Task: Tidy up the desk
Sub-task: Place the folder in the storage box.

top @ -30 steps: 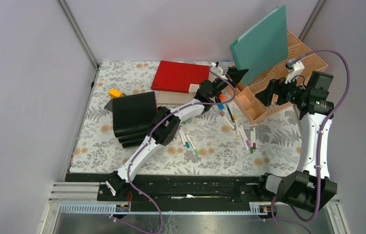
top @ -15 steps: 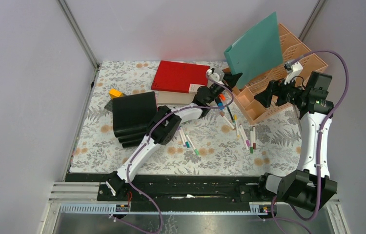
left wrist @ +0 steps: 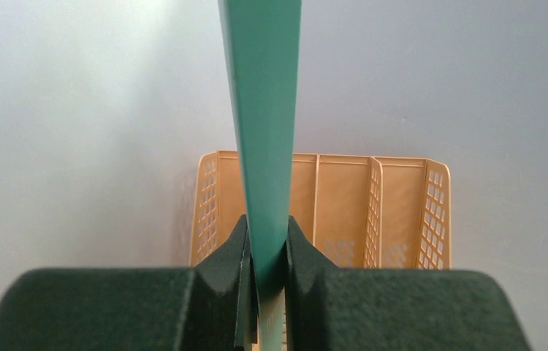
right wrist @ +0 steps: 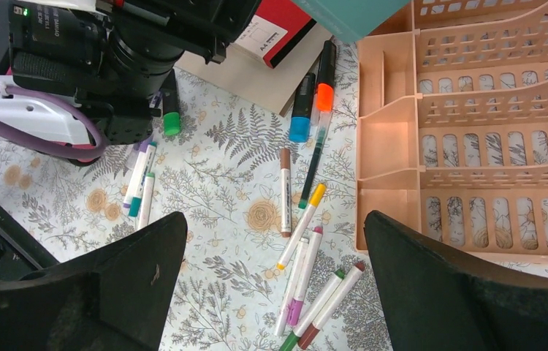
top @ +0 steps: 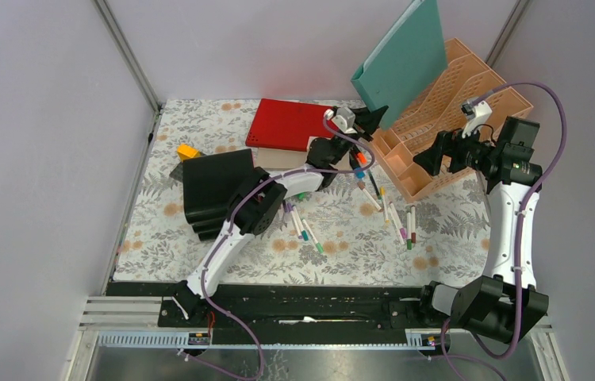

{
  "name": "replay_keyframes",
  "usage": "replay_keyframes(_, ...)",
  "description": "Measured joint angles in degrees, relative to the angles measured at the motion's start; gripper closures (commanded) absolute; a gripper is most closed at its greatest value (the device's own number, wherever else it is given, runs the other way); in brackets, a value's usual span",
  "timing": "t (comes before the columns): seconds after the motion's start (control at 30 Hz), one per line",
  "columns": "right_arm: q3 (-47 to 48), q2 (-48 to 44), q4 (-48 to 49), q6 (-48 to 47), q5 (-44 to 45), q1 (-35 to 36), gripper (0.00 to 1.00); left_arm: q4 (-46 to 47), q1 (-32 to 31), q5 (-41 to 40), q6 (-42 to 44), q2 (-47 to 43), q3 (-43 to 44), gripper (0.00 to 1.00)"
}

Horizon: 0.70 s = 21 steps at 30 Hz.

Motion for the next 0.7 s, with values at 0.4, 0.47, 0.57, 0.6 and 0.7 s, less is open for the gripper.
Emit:
replay_keyframes(0.4,0.0,0.0,-0.3,-0.7,0.0,0.0,0.02,-7.2,0.1,1.3,-2.5,8.4,20.0,1.00)
replay_keyframes(0.47,0.0,0.0,-0.3,-0.8,0.0,0.0,0.02,-9.2,0.1,1.6,-2.9,10.7,23.1,1.00)
replay_keyframes(0.57,0.0,0.0,-0.7,-1.0,-0.2,0.0,0.02,-12.1,0.1,1.6,-3.3,13.8,26.0,1.00)
replay_keyframes(0.6,0.0,0.0,-0.9,-1.1,-0.2,0.0,0.02,-13.1,0.1,1.6,-3.5,14.8,26.7,1.00)
replay_keyframes(0.7,0.0,0.0,-0.9,-1.2,-0.2,0.0,0.02,-14.8,-0.1,1.4,-4.2,17.7,28.7,1.00)
